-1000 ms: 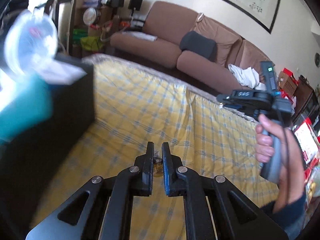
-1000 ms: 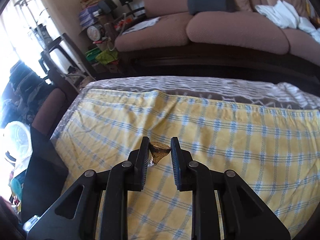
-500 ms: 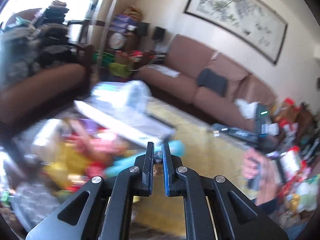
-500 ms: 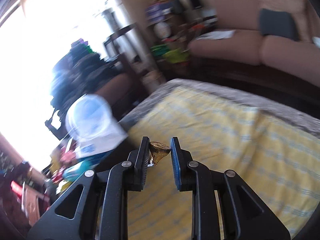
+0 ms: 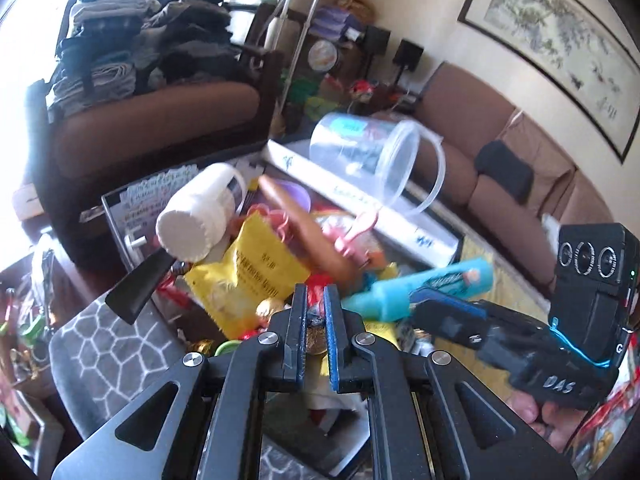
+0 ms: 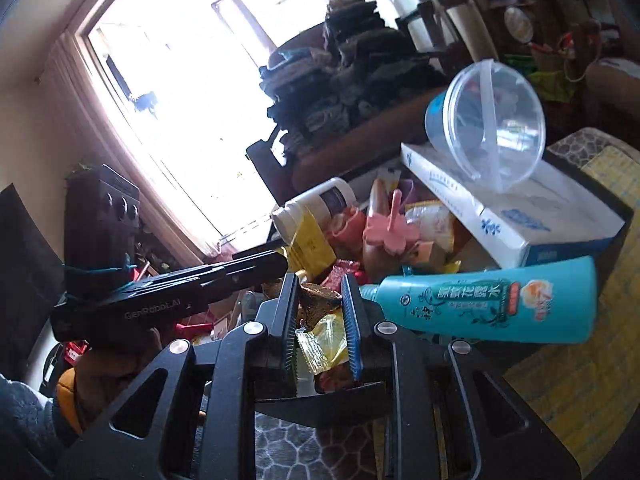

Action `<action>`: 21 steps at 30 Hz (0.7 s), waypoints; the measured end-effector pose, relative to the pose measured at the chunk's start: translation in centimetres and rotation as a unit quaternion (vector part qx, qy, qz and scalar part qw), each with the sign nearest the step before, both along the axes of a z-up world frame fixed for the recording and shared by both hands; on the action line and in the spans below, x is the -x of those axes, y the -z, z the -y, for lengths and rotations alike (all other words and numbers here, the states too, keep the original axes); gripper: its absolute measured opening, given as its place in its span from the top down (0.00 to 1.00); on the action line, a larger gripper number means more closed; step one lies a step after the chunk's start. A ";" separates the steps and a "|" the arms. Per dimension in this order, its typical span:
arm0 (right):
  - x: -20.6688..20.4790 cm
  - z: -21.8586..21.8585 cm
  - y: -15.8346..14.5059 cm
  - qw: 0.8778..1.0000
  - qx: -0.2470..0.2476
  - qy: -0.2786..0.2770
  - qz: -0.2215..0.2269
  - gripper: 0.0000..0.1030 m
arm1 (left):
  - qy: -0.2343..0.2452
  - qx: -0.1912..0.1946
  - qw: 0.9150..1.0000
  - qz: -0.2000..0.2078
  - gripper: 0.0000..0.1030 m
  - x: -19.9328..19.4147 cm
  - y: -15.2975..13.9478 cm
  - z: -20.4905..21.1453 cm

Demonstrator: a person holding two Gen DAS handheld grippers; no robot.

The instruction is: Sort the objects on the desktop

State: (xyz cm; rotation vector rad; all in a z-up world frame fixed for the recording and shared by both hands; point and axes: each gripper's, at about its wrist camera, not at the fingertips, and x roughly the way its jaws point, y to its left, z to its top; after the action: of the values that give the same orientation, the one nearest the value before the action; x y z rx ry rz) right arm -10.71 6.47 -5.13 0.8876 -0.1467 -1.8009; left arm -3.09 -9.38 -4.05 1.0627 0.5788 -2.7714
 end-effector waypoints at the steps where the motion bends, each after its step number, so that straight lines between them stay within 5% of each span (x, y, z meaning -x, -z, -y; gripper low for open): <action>1: -0.1 0.4 0.5 1.000 -0.007 0.001 0.004 0.80 | 0.001 0.004 1.000 0.004 0.93 0.1 0.2 0.0; 10: 0.2 0.0 -0.4 0.999 -0.034 0.022 -0.020 0.78 | -0.005 0.022 1.000 0.006 0.89 -0.5 -0.2 -0.7; 11: 0.2 -0.1 -1.0 0.998 -0.038 0.029 -0.028 0.76 | -0.009 0.024 1.000 0.007 0.83 -0.6 -0.2 -0.8; 13: -0.1 -0.2 -1.9 0.995 -0.065 0.056 -0.056 0.48 | -0.032 0.032 0.999 0.003 0.22 -1.2 -0.6 -1.0; 14: -0.3 -0.4 -2.4 0.992 -0.078 0.067 -0.072 0.40 | -0.047 0.041 0.998 -0.001 0.10 -1.5 -1.0 -1.1; 15: -0.6 -0.6 -2.9 0.988 -0.094 0.081 -0.094 0.30 | -0.067 0.056 0.996 -0.007 0.08 -2.0 -1.4 -1.3; 18: -1.7 -1.5 -4.9 0.973 -0.138 0.115 -0.142 0.21 | -0.103 0.107 0.989 -0.024 0.06 -3.1 -2.9 -2.0; 21: -2.3 -1.9 -5.9 0.964 -0.177 0.131 -0.147 0.13 | -0.108 0.151 0.982 0.017 0.00 -2.6 -3.1 -2.9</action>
State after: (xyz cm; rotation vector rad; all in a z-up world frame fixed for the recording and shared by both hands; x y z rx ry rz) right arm -8.37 8.32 0.75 0.8626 0.2676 -2.2295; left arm -0.46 -6.48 -0.95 0.9177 0.2402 -2.5420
